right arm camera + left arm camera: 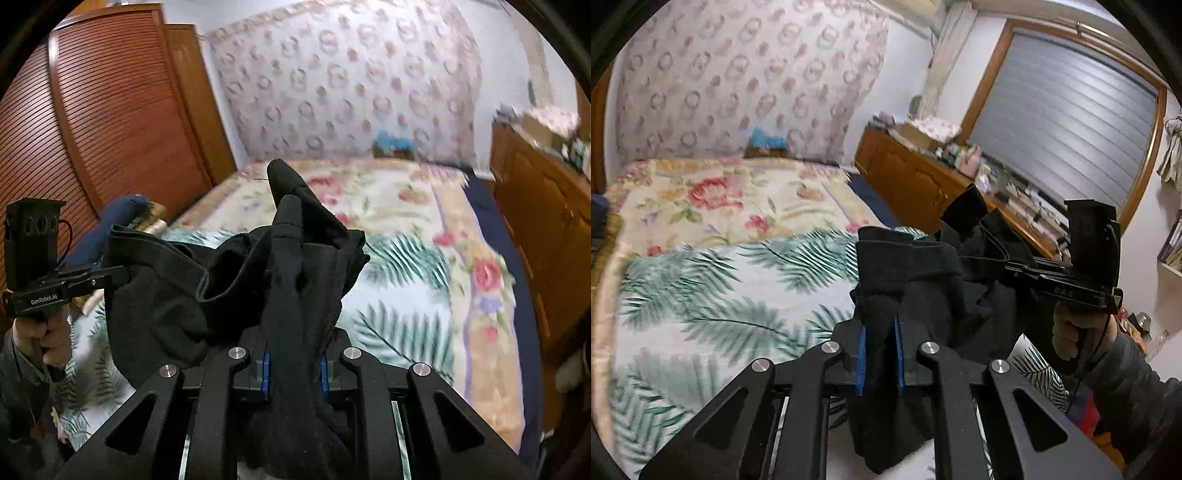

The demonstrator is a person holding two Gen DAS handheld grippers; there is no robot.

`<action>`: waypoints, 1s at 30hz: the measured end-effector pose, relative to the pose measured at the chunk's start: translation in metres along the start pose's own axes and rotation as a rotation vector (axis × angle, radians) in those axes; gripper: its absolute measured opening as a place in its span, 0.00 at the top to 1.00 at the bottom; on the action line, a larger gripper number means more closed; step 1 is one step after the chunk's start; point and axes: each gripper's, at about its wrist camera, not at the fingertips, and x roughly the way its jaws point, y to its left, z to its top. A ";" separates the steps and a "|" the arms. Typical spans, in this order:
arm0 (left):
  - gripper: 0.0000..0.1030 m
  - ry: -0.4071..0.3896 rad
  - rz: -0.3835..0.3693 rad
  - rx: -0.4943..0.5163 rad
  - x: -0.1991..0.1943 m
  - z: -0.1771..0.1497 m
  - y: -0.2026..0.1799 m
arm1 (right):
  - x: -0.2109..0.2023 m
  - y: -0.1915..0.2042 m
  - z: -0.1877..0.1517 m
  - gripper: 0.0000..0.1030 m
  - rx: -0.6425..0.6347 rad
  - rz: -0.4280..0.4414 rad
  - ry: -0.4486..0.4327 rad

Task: Fold small clothes

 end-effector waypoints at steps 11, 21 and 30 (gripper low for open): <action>0.87 -0.212 0.203 -0.043 -0.135 -0.003 0.056 | 0.030 0.113 0.063 0.82 -0.207 0.169 -0.099; 0.88 -0.343 0.400 -0.150 -0.214 -0.020 0.128 | 0.121 0.228 0.146 0.82 -0.407 0.334 -0.140; 0.88 -0.330 0.468 -0.283 -0.217 -0.053 0.187 | 0.231 0.281 0.182 0.82 -0.518 0.358 -0.050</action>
